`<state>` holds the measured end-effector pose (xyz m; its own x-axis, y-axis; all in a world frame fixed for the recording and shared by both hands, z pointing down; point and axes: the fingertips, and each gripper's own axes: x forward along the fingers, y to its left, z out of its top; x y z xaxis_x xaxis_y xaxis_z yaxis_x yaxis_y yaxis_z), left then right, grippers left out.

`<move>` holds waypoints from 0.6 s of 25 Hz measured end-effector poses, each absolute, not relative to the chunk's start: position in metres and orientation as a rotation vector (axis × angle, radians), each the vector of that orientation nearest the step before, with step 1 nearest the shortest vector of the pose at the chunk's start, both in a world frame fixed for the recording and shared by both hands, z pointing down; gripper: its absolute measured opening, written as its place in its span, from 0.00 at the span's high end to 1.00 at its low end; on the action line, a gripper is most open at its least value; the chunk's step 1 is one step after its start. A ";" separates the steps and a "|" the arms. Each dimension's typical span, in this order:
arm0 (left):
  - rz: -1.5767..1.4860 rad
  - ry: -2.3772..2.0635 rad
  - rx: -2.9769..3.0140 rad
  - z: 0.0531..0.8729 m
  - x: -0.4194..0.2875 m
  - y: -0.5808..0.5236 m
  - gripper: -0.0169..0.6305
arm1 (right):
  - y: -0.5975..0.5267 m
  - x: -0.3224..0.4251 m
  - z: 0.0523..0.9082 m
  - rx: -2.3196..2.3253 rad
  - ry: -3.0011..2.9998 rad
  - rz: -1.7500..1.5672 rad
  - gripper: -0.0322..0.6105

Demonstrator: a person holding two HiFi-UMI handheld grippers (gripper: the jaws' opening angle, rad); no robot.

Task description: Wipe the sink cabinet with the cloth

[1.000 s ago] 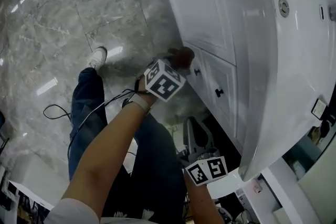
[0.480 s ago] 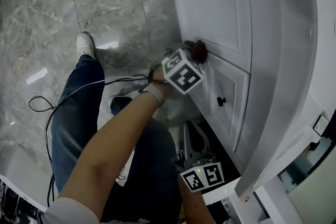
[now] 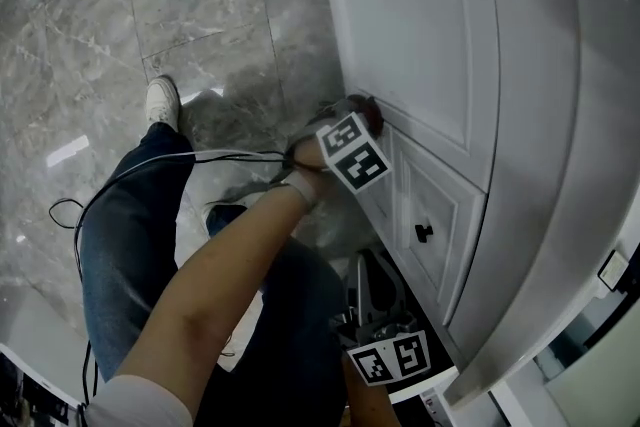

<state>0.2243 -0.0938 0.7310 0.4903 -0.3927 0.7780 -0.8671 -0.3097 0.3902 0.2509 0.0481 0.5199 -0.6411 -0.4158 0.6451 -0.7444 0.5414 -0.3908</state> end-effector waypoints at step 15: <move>0.822 -0.931 1.958 0.852 0.236 -0.090 0.80 | 0.032 0.217 0.582 1.044 -2.339 0.891 0.89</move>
<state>0.2356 -0.0899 0.8518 0.5181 -0.3095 0.7974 -0.8296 -0.4089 0.3803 0.2174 0.0317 0.5823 -0.6260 -0.4973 0.6007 -0.7709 0.5108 -0.3805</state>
